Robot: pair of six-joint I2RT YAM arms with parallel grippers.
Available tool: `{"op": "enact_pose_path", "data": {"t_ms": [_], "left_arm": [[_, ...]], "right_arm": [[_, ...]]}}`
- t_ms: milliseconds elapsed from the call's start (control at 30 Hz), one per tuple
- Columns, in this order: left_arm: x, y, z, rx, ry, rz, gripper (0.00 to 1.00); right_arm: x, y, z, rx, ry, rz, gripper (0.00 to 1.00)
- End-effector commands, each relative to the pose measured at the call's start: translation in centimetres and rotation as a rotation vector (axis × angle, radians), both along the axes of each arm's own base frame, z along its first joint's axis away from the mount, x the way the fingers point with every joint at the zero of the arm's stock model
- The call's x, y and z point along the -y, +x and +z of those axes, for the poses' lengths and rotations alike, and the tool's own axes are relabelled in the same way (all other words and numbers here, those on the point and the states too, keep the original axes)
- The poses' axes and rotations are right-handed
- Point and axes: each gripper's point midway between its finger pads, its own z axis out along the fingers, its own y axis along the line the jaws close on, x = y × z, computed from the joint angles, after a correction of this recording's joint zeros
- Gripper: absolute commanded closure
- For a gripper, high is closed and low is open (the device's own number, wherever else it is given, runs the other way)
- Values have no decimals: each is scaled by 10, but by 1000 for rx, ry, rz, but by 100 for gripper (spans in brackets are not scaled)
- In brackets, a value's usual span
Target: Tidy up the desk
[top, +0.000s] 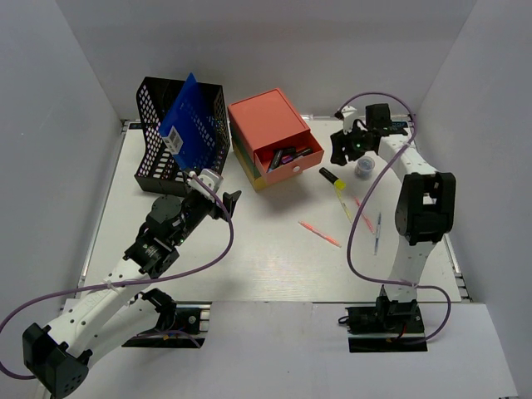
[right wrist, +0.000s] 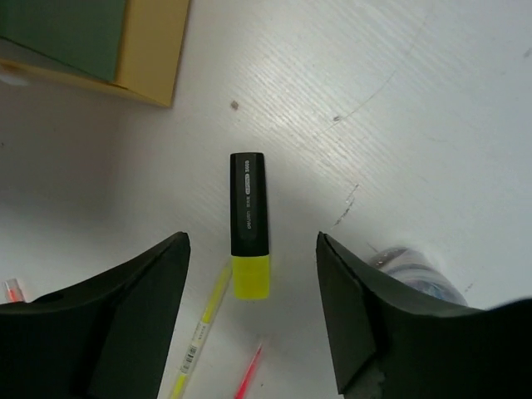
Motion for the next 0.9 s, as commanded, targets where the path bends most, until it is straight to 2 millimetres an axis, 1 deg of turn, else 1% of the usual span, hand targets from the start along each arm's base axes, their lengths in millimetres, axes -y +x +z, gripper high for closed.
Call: {"op": "enact_pose_path", "data": {"t_ms": [0,33,100,133,233,300,433,633,867], "left_arm": [[3,-3,11,22,-19,-19,10],[3,-3,9,20,-17,-19,10],[4,-3,9,18,-16,-22,10],[4,-3,9,20,-17,-24,10],[4,-3,9,17,-15,-25,10],[4,-3,9,17,-15,-25,10],[4,-3,9,16,-14,-27,10],[4,-4,10,21,-16,-27,10],[4,-3,9,20,-14,-27,10]], "right_arm": [[-6,5,-1,3,2,31,31],[-6,6,-8,-8,-5,30,30],[-6,6,-15,-18,-14,29,30],[-6,4,-22,-30,-21,34,30],[-8,1,-33,-39,-47,47,30],[-12,-4,-44,-48,-70,57,29],[-12,-7,-62,-73,-104,56,29],[-12,-9,-74,-102,-117,49,30],[-4,-12,-93,-152,-152,32,31]]}}
